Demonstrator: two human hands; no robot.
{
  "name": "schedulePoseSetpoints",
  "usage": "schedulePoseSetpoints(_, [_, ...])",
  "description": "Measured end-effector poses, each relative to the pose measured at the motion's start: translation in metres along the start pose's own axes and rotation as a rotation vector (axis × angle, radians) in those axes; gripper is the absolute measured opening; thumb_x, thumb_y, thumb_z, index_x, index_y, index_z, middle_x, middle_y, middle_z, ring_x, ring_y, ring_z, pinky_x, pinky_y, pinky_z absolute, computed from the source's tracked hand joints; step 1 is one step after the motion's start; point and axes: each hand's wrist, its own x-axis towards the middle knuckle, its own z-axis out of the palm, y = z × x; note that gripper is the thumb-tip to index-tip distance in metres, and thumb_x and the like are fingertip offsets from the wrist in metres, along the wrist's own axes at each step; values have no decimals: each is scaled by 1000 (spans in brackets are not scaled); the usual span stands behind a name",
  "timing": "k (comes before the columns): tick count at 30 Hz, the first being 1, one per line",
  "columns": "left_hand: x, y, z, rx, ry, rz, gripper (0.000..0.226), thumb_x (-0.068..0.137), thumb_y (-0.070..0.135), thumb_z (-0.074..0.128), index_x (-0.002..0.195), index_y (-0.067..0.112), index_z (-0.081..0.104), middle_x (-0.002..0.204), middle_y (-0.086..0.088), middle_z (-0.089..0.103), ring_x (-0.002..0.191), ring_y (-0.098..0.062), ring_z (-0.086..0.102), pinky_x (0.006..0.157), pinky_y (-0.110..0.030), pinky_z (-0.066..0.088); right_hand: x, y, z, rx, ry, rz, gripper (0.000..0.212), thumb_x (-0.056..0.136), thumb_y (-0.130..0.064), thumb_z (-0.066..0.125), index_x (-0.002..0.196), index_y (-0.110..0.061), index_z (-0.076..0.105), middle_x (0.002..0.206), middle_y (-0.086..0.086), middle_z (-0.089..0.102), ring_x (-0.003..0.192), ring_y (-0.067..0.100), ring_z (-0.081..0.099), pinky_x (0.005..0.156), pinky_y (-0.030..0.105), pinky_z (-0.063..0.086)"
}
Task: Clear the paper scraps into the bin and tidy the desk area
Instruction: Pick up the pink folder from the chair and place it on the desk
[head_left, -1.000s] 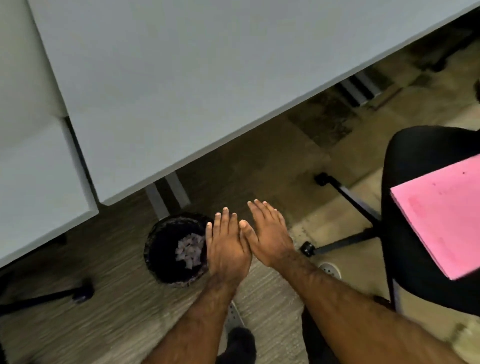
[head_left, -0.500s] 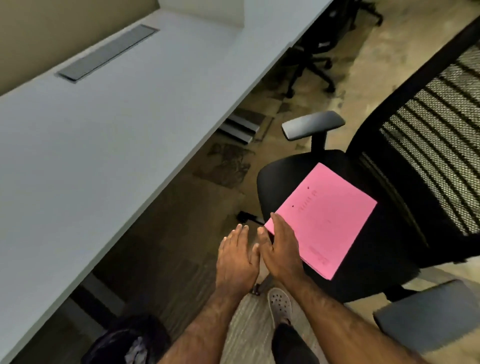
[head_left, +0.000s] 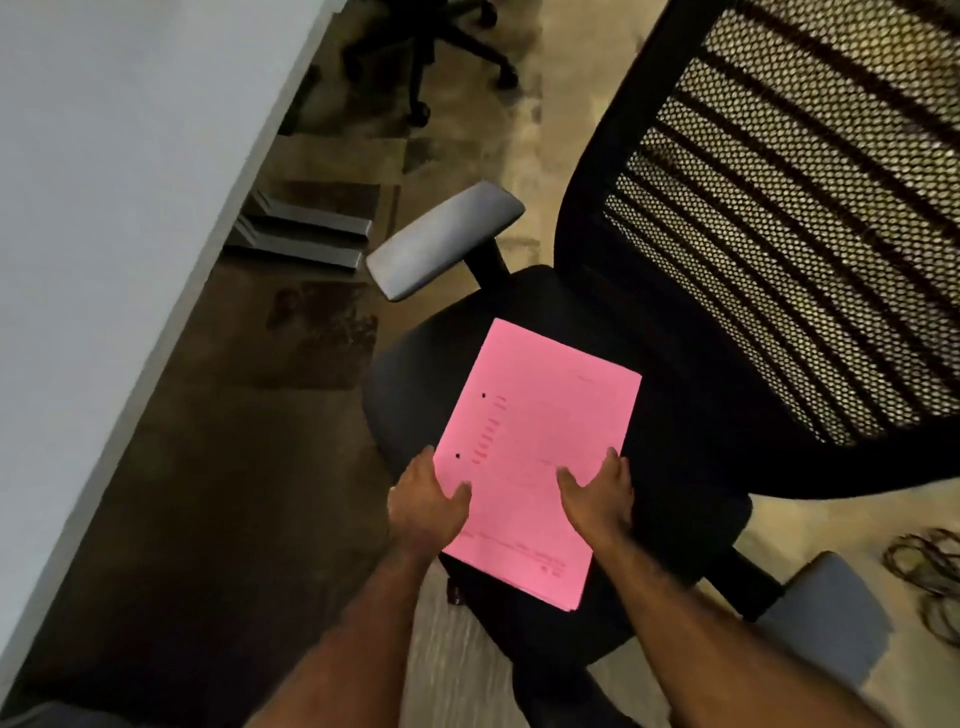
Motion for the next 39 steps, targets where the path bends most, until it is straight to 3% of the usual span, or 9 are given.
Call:
schedulePoseSetpoints(3, [13,-1,7,-22,-81,-66,74,89,32,61,148,6,25,147,-17,39,132,-35,41,106,-41,34,9,8,2,-57,-14,69,89,88,-40,63,152,-11,8,161,11,10,144,36,15,112,45,27])
schedulePoseSetpoints(8, [21,-2,14,-66,-84,-128,52,91,18,55,139,5,37,134,-19,49,119,-37,51,98,-40,41,10,12,6,-52,28,61,84,85,-33,68,150,-10,20,156,12,21,139,35,25,108,48,36])
schedulePoseSetpoints(12, [10,3,7,-397,-141,-199,43,87,2,43,127,15,48,120,-12,62,102,-31,60,91,-43,51,12,10,-6,55,39,120,67,83,-21,70,141,-16,37,140,13,41,119,33,51,89,49,52])
schedulePoseSetpoints(17, [-28,5,-17,-603,-118,-143,45,88,-3,42,126,19,53,115,-6,65,101,-27,63,90,-48,53,-16,9,-22,149,-43,120,58,92,-28,59,143,-27,32,131,10,53,101,28,59,75,37,54])
schedulePoseSetpoints(22, [-74,-11,-65,-703,-30,-120,50,86,-6,39,127,17,54,113,-6,65,100,-25,63,87,-44,54,-77,-14,-36,159,-43,-48,50,93,-25,53,141,-30,37,122,6,62,101,27,61,85,42,54])
schedulePoseSetpoints(26, [-124,-34,-114,-806,44,-79,48,84,-6,42,111,32,54,107,0,68,93,-18,66,77,-38,55,-130,-46,-42,191,-41,-254,44,91,-18,54,133,-28,46,118,-1,63,102,23,61,88,42,53])
schedulePoseSetpoints(31, [-187,-69,-165,-940,169,-47,35,93,12,50,107,44,52,103,3,70,88,-17,71,71,-39,59,-192,-103,-34,239,-87,-467,32,88,-16,58,109,-39,51,96,-13,61,84,10,60,74,32,50])
schedulePoseSetpoints(34, [-219,-93,-191,-997,282,-52,28,94,18,50,105,44,51,99,3,71,82,-14,72,65,-33,58,-228,-137,-22,229,-123,-606,33,87,-19,59,115,-33,51,87,-20,54,77,0,54,63,25,44])
schedulePoseSetpoints(39, [-253,-133,-230,-1061,456,-109,26,95,16,47,108,37,54,92,8,70,72,-8,71,53,-25,54,-286,-190,3,178,-297,-777,34,87,-27,60,112,-44,45,88,-19,56,76,6,60,55,23,45])
